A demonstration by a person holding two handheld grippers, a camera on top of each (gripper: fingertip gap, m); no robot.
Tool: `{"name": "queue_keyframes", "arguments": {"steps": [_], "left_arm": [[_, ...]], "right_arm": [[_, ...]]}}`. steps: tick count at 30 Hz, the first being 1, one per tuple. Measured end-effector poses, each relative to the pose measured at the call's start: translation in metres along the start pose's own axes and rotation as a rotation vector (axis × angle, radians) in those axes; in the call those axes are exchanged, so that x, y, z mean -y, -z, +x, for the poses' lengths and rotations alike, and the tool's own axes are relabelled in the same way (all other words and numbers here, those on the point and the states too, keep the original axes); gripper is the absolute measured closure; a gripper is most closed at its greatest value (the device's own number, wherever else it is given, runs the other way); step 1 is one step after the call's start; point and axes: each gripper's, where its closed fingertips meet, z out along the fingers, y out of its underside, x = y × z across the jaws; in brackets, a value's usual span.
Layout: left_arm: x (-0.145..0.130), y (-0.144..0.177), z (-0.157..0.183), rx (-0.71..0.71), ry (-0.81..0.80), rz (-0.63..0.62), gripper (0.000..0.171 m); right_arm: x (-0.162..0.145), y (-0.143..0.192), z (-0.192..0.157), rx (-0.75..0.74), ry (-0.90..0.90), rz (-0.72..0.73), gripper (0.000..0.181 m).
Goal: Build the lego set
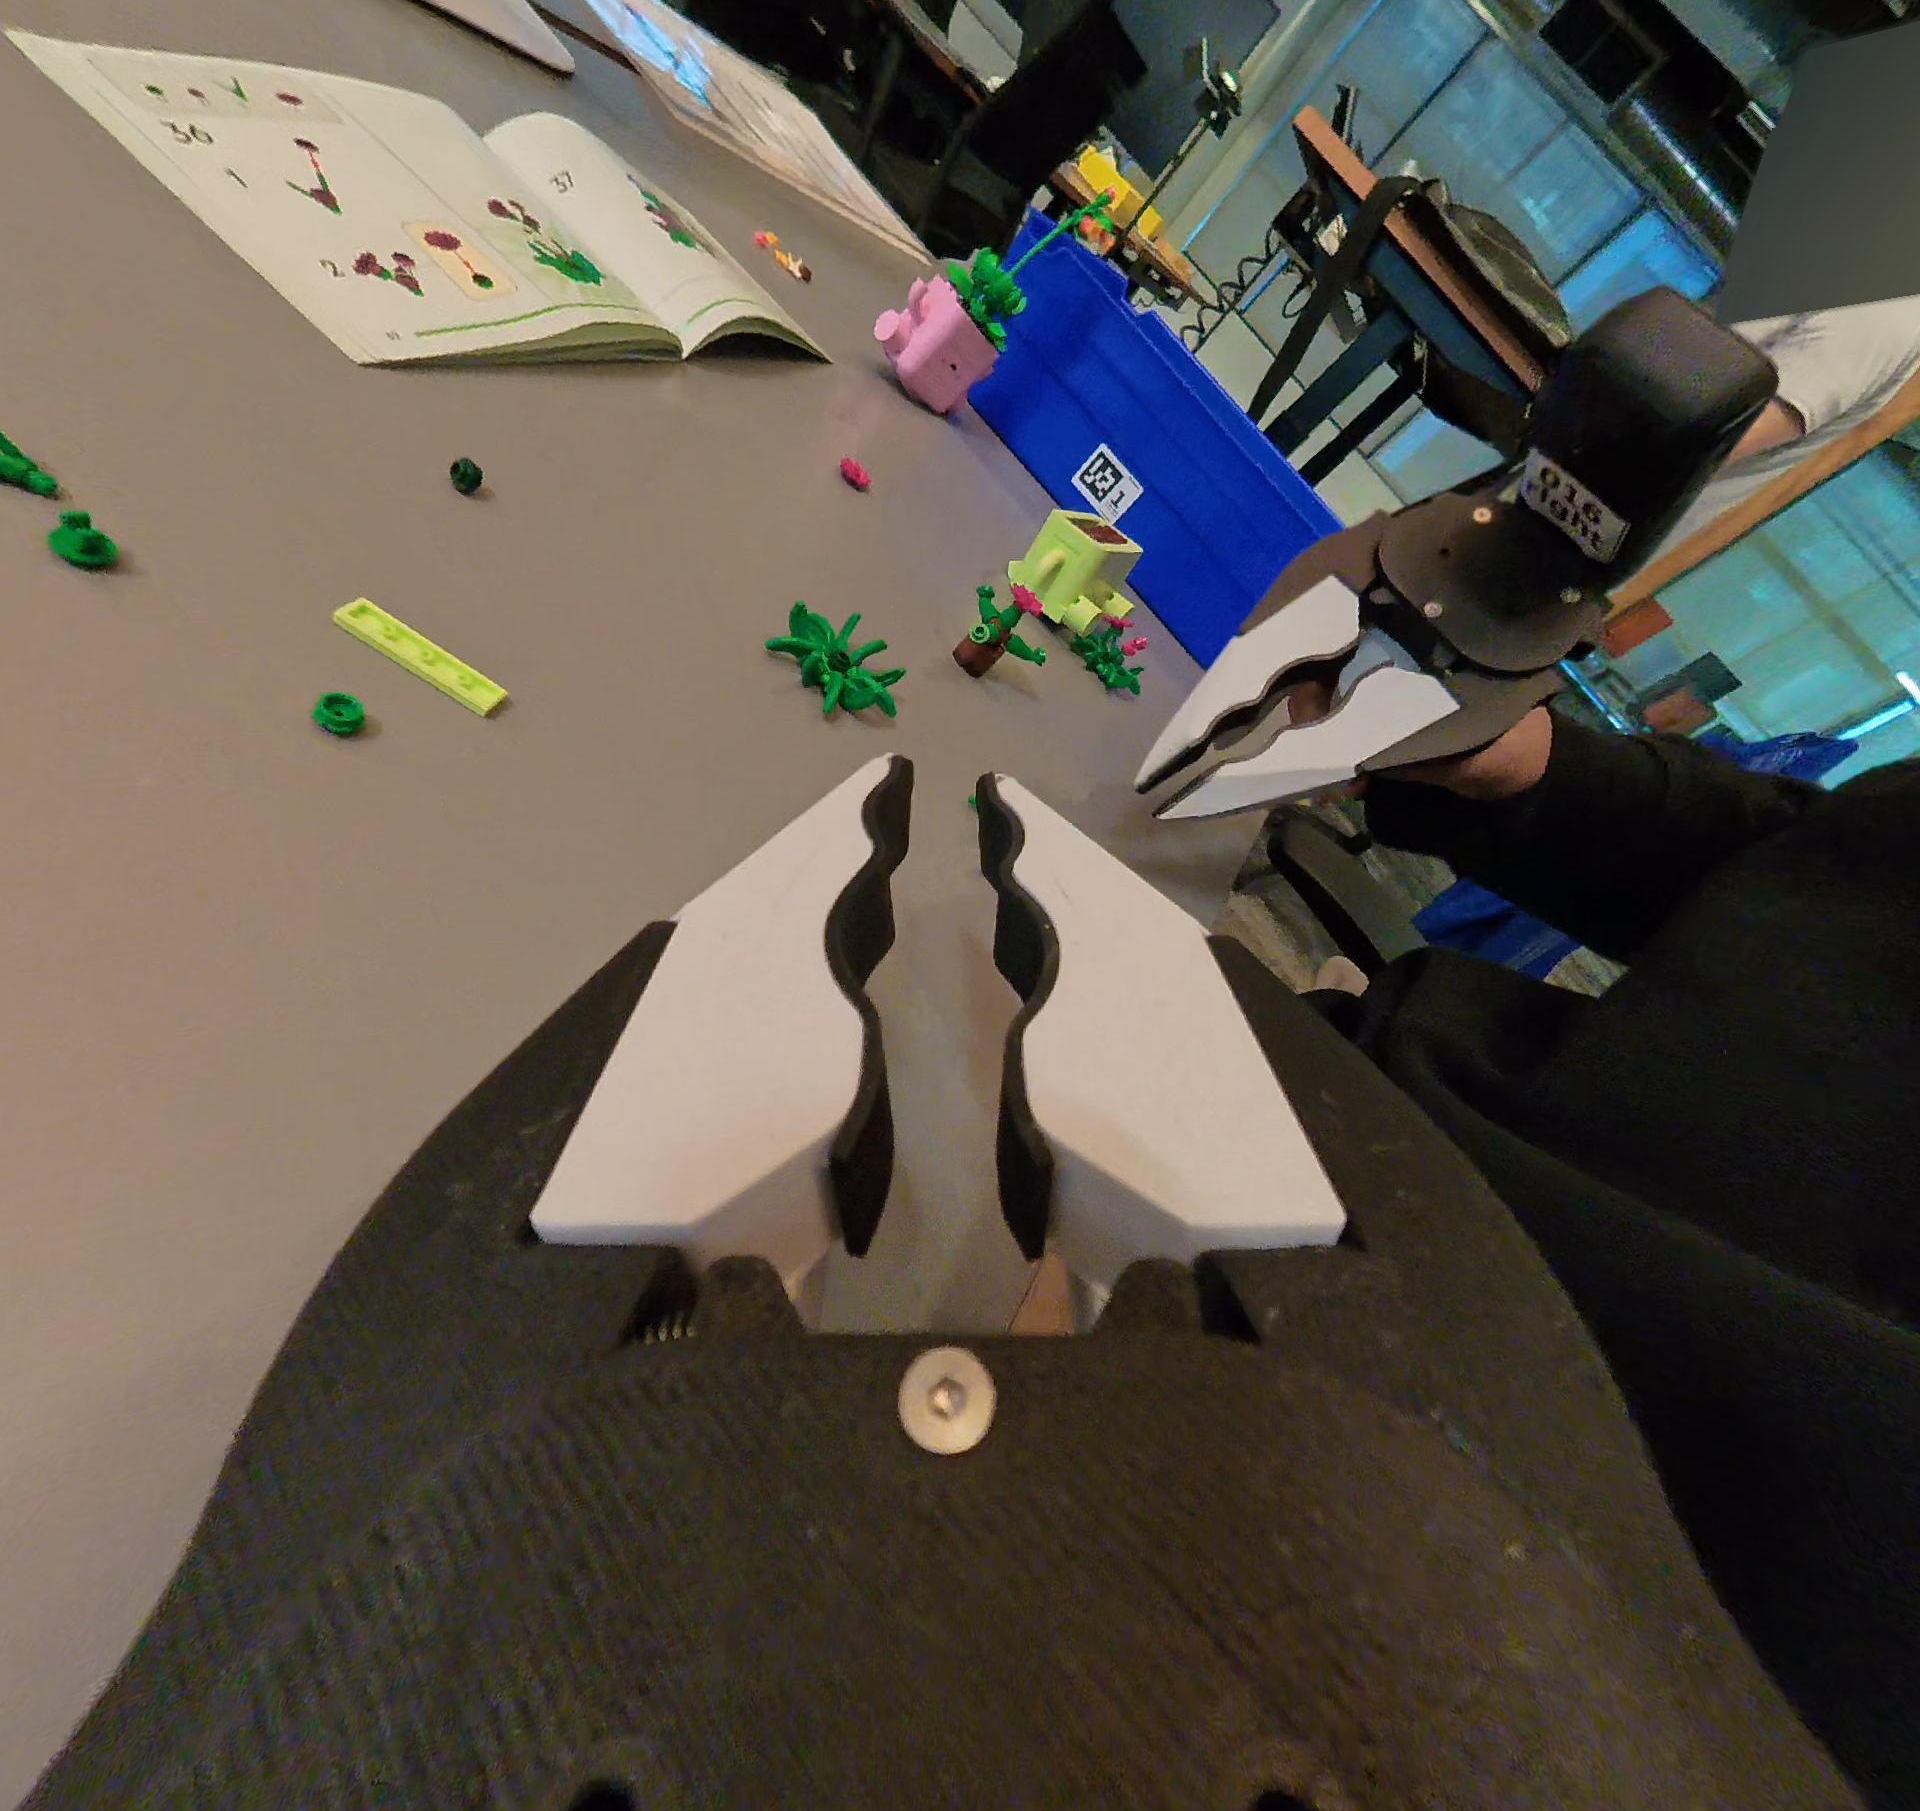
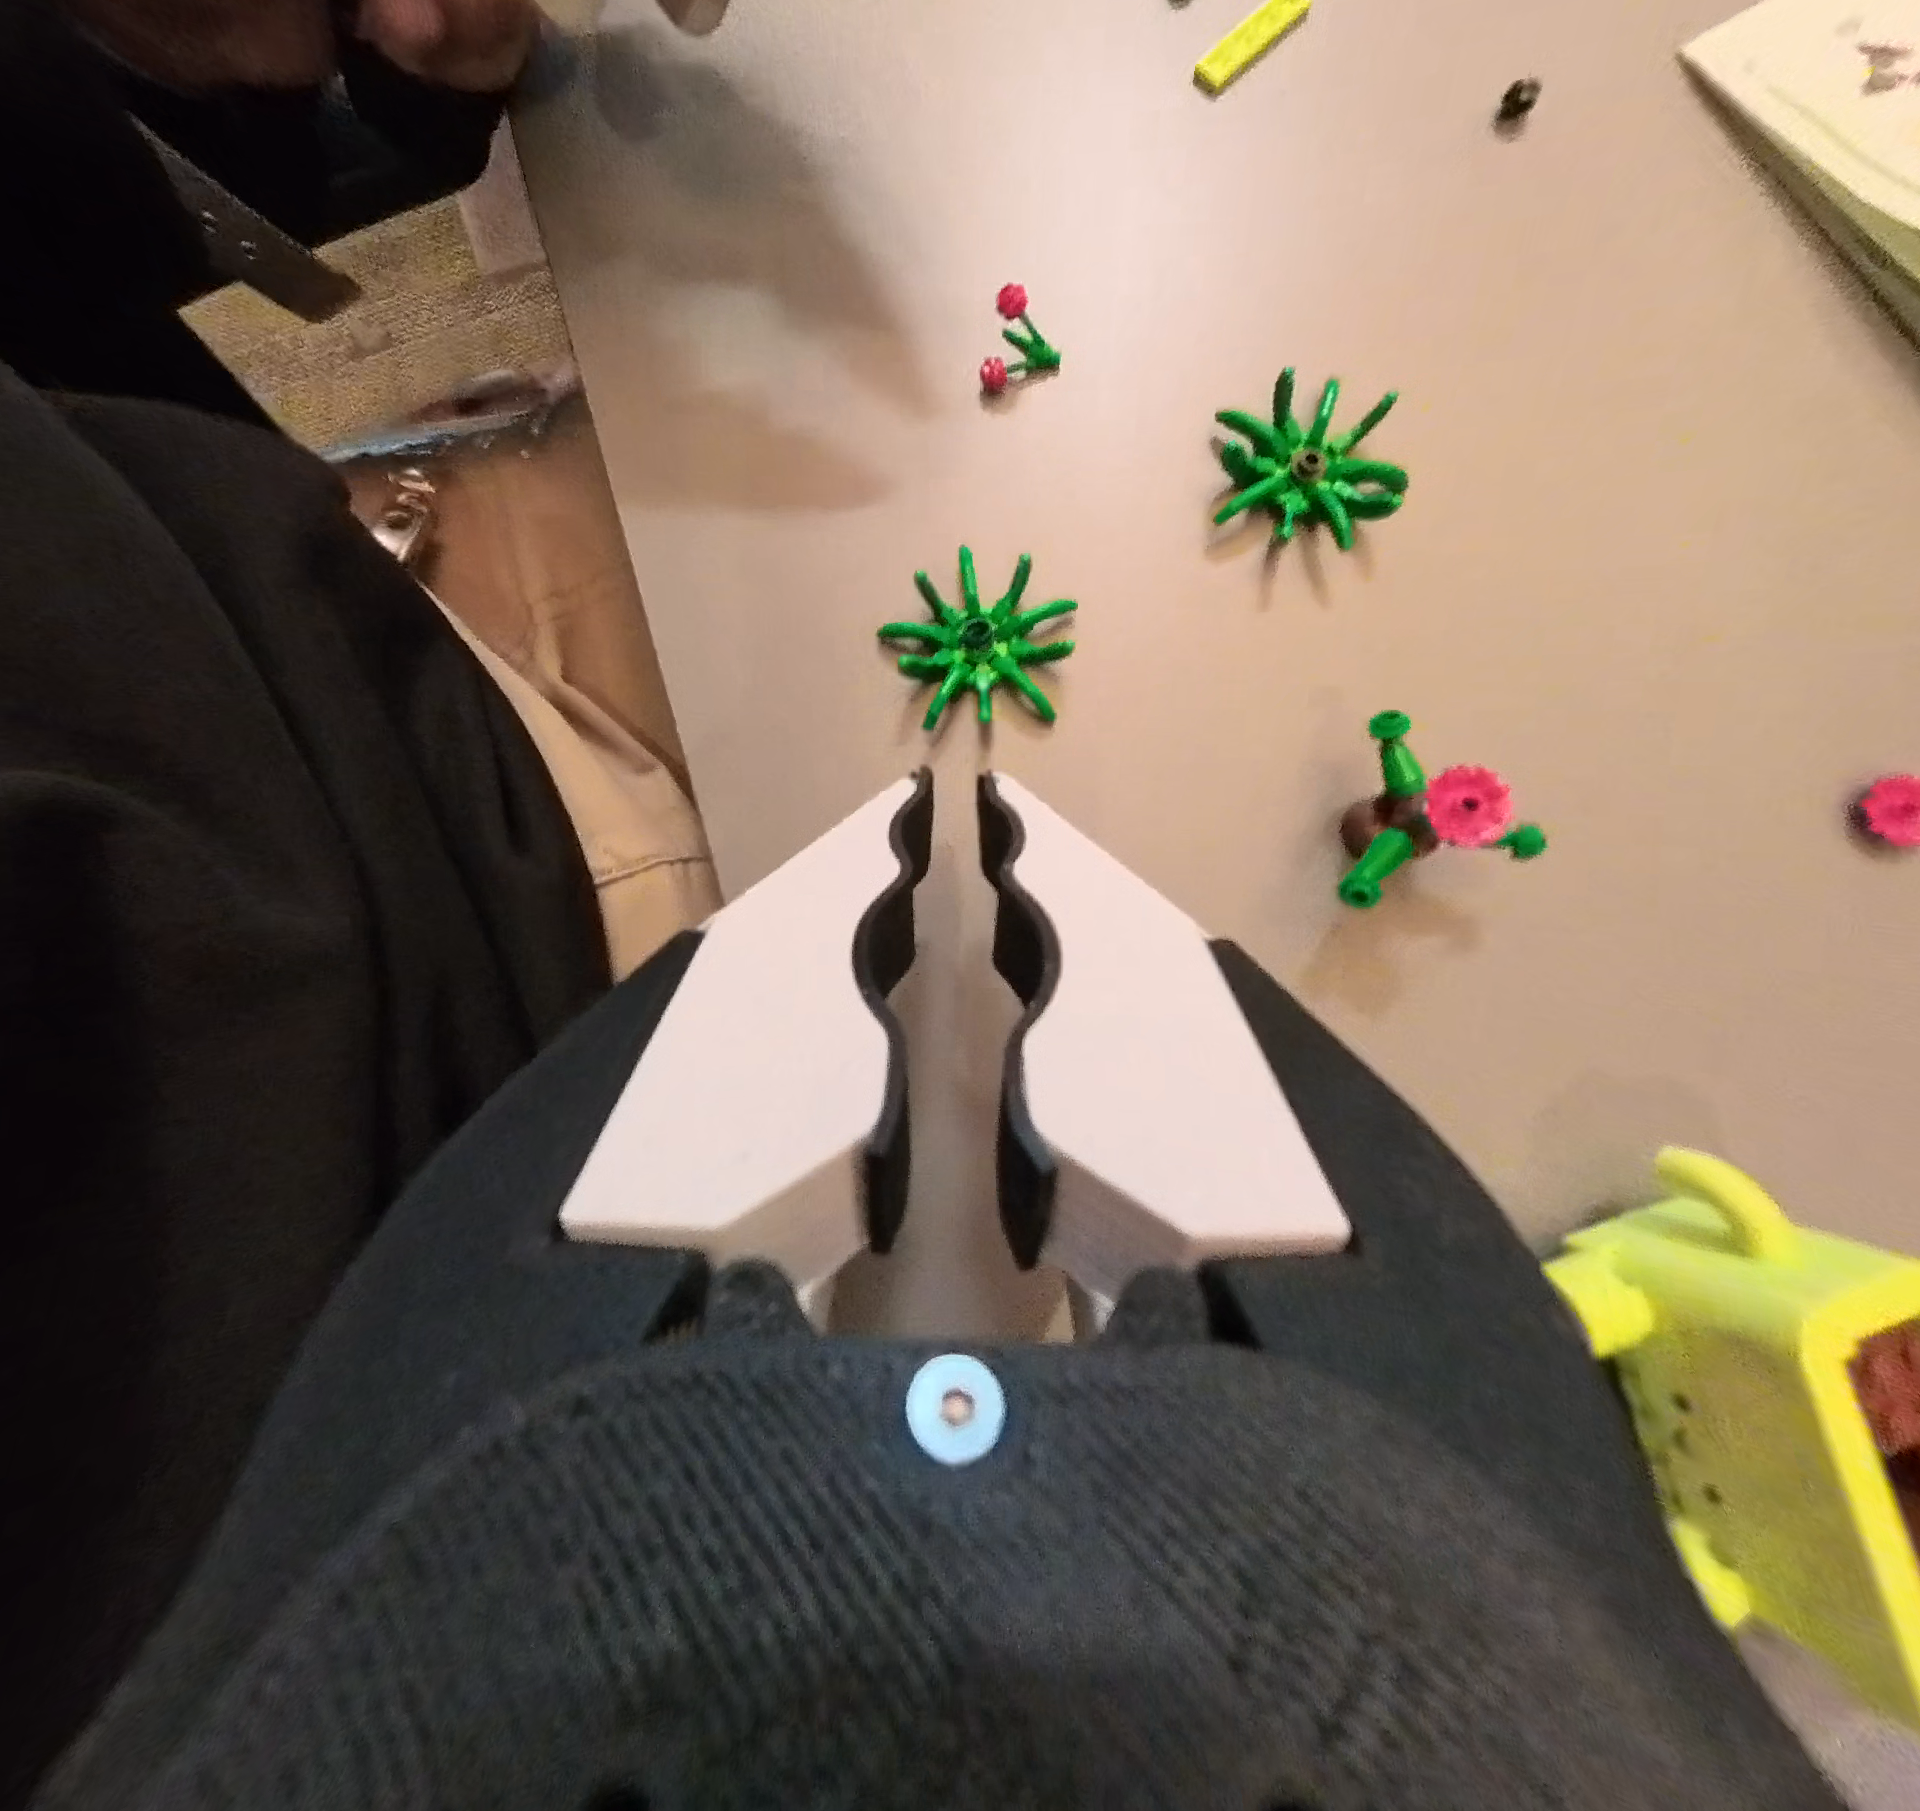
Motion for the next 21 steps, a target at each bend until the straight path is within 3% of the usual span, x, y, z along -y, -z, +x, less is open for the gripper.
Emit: {"name": "queue_keyframes", "arguments": {"steps": [14, 21], "left_arm": [[0.005, -0.006, 0.005, 0.042, -0.119, 0.007, 0.158], [0.031, -0.026, 0.017, 0.022, -0.159, 0.013, 0.156]], "right_arm": [[-0.005, 0.009, -0.004, -0.093, -0.058, 0.224, 0.173], [0.011, 0.029, -0.004, -0.067, -0.064, 0.35, 0.176]]}}
